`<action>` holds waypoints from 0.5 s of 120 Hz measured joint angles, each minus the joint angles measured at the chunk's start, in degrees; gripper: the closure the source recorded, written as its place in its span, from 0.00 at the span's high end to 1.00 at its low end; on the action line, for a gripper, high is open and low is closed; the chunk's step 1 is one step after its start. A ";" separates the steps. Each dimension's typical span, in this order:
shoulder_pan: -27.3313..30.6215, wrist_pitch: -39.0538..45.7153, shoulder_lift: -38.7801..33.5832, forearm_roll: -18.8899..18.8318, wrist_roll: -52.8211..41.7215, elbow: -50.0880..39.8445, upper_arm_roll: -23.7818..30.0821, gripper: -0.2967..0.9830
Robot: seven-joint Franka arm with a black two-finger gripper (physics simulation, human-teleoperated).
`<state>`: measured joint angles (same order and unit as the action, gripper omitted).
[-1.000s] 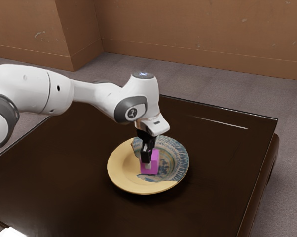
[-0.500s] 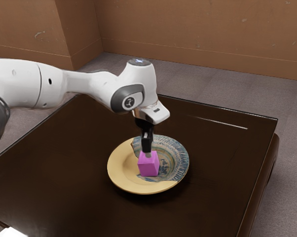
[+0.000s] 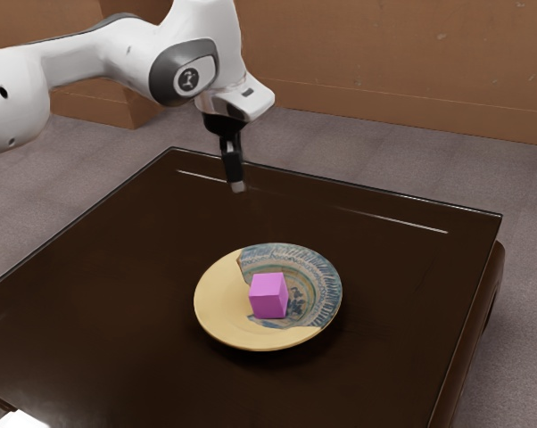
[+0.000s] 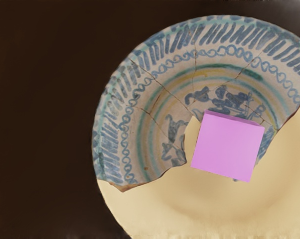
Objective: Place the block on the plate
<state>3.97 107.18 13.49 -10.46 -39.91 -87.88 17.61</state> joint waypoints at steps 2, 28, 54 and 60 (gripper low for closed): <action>0.00 -0.47 -0.12 0.03 0.22 0.33 -0.28 0.77; -3.42 -6.05 -2.20 -0.16 5.42 2.78 -10.30 0.77; -3.24 -11.98 -3.60 0.90 13.33 4.67 -19.20 0.77; -3.24 -13.55 -3.84 1.01 14.94 6.13 -19.98 0.77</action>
<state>0.74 93.63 9.65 -9.45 -24.97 -81.75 -2.38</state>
